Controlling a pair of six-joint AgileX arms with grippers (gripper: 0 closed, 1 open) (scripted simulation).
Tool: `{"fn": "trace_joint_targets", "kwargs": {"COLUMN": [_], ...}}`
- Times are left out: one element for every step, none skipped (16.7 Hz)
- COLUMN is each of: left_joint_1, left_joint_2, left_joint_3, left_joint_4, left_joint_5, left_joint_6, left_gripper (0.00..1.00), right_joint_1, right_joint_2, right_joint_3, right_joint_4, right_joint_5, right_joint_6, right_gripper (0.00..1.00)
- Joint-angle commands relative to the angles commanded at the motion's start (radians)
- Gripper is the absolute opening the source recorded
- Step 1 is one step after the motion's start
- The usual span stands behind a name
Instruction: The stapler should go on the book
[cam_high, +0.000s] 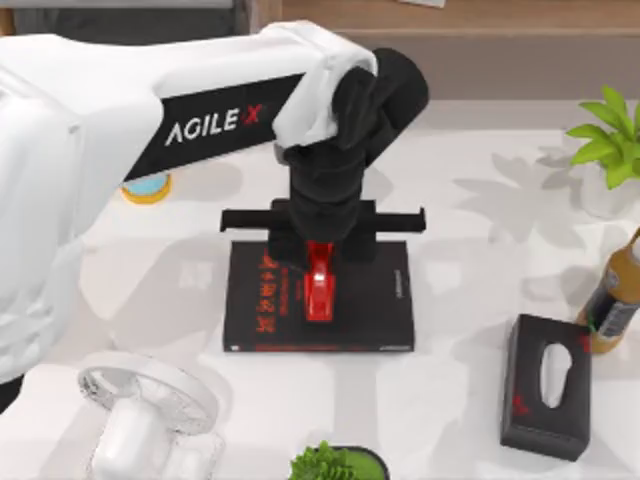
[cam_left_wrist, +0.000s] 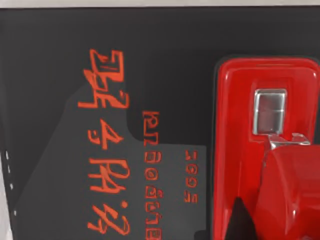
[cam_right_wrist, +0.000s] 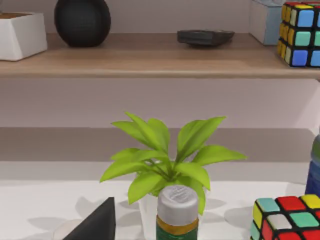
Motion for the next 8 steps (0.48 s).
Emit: {"fn": "trace_joint_targets", "kwargs": {"left_joint_1": [0.000,0.000,0.000,0.000,0.000,0.000,0.000,0.000], "left_joint_2": [0.000,0.000,0.000,0.000,0.000,0.000,0.000,0.000], "left_joint_3": [0.000,0.000,0.000,0.000,0.000,0.000,0.000,0.000], "left_joint_4": [0.000,0.000,0.000,0.000,0.000,0.000,0.000,0.000], "left_joint_5": [0.000,0.000,0.000,0.000,0.000,0.000,0.000,0.000], "left_joint_6": [0.000,0.000,0.000,0.000,0.000,0.000,0.000,0.000], "left_gripper": [0.00,0.00,0.08,0.15,0.23,0.30,0.38,0.45], "right_joint_1": [0.000,0.000,0.000,0.000,0.000,0.000,0.000,0.000], "right_joint_2": [0.000,0.000,0.000,0.000,0.000,0.000,0.000,0.000], "right_joint_3": [0.000,0.000,0.000,0.000,0.000,0.000,0.000,0.000], "right_joint_4": [0.000,0.000,0.000,0.000,0.000,0.000,0.000,0.000], "right_joint_5": [0.000,0.000,0.000,0.000,0.000,0.000,0.000,0.000], "right_joint_6": [0.000,0.000,0.000,0.000,0.000,0.000,0.000,0.000], "right_gripper": [1.00,1.00,1.00,1.00,1.00,1.00,1.00,1.00]}}
